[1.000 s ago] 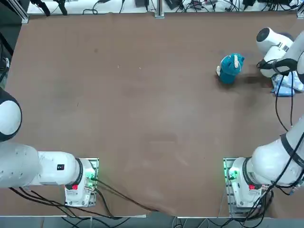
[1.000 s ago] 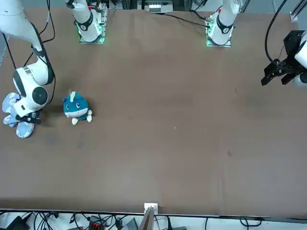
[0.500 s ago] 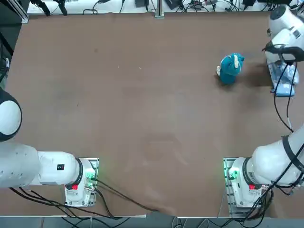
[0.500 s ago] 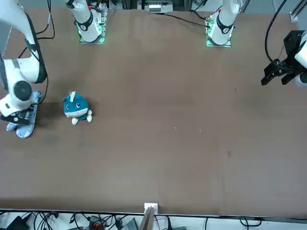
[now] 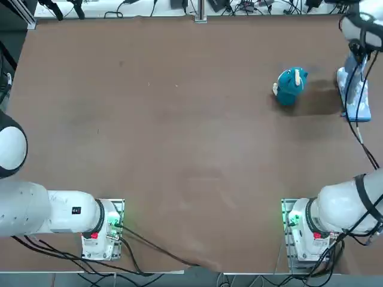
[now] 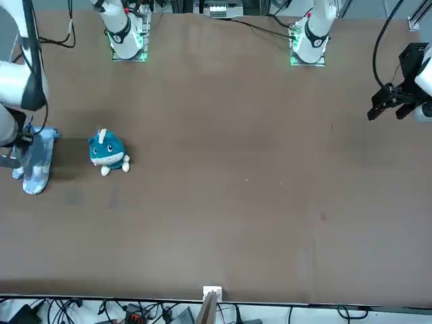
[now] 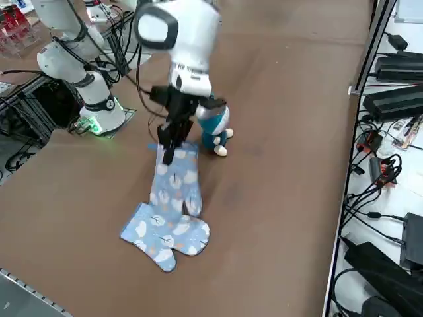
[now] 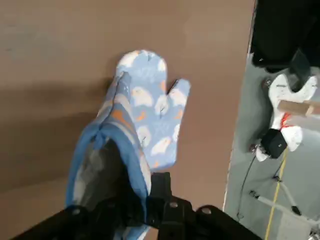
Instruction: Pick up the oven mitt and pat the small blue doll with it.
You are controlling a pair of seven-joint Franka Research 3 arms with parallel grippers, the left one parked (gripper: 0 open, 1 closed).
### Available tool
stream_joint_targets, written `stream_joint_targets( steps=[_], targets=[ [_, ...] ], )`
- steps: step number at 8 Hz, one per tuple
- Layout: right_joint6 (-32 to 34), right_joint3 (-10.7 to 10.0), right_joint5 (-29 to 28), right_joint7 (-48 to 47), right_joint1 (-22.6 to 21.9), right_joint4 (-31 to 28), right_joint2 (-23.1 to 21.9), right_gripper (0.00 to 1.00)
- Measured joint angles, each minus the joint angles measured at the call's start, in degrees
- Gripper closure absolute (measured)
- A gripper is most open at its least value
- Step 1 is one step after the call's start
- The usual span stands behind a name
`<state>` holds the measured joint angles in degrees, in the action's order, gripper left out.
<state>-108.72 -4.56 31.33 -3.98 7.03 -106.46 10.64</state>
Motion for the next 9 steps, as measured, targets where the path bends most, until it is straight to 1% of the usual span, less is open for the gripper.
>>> stream_joint_targets(
  steps=[1, 2, 3, 4, 5, 7, 8, 9],
  targets=[
    [5.8, 2.2, -2.7, 0.4, -0.6, 2.1, -1.2, 0.96],
    [10.2, 4.3, -4.1, 0.4, -1.1, 3.4, -1.8, 0.96],
    [12.1, 5.8, -4.6, 0.4, -1.3, 3.8, -1.9, 0.96],
    [12.5, 6.6, -6.1, 0.1, -1.4, 3.8, -1.7, 0.96],
    [12.5, 7.0, -8.9, -0.3, -1.7, 3.9, -1.3, 0.96],
    [12.3, 7.2, -15.7, -1.6, -2.6, 5.0, -0.9, 0.96],
    [12.3, 7.3, -18.7, -4.1, -3.2, 6.4, -0.5, 0.96],
    [12.1, 7.4, -20.4, -7.3, -3.9, 7.8, 0.2, 0.96]
  ],
)
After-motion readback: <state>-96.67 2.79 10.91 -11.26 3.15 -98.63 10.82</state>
